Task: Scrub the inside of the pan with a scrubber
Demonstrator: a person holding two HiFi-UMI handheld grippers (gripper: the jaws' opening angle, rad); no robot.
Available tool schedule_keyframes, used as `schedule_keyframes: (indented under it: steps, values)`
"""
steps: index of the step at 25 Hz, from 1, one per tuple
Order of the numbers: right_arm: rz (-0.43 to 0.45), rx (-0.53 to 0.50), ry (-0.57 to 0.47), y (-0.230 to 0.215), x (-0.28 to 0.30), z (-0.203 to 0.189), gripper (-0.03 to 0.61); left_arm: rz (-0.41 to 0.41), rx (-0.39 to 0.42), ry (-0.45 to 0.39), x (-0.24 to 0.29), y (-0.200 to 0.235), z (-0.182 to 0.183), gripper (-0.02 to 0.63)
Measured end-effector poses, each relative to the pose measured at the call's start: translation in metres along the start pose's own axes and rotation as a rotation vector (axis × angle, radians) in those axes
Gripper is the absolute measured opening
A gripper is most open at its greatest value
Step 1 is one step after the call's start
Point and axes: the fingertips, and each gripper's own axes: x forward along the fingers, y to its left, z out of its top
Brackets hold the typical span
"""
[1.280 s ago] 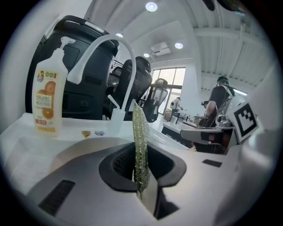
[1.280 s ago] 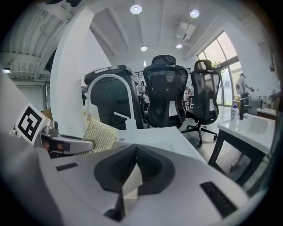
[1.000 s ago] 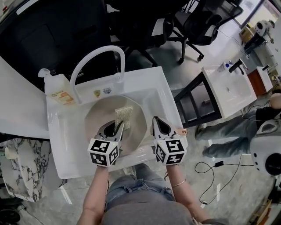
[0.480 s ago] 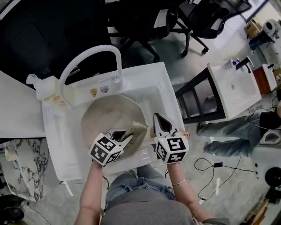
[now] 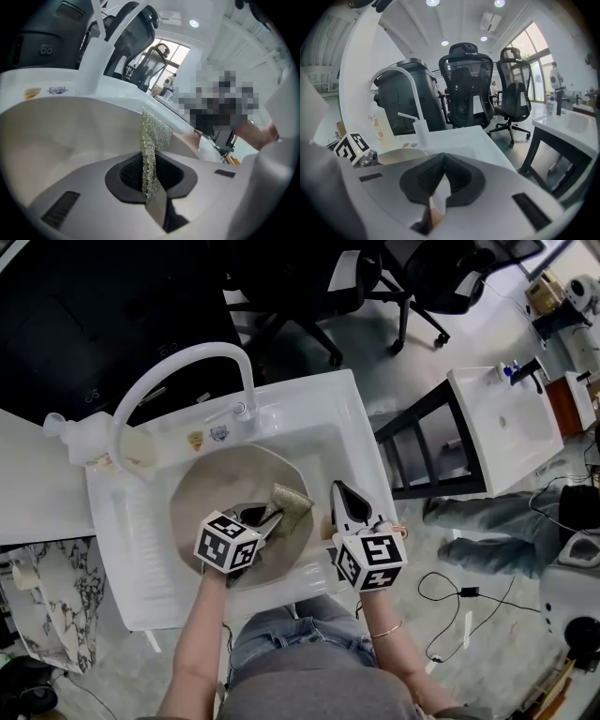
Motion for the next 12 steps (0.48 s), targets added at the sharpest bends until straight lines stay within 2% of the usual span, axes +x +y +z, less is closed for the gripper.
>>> schedule_keyframes:
  steps: [5,12]
  values:
    - [0.007,-0.002,0.002,0.0,0.005,0.002,0.011,0.083,-0.003,0.007,0.013,0.017,0.007,0.063]
    - [0.013,-0.002,0.007,-0.001,0.01,0.003,0.011,0.276,-0.012,-0.003,0.014,0.054,0.021,0.063]
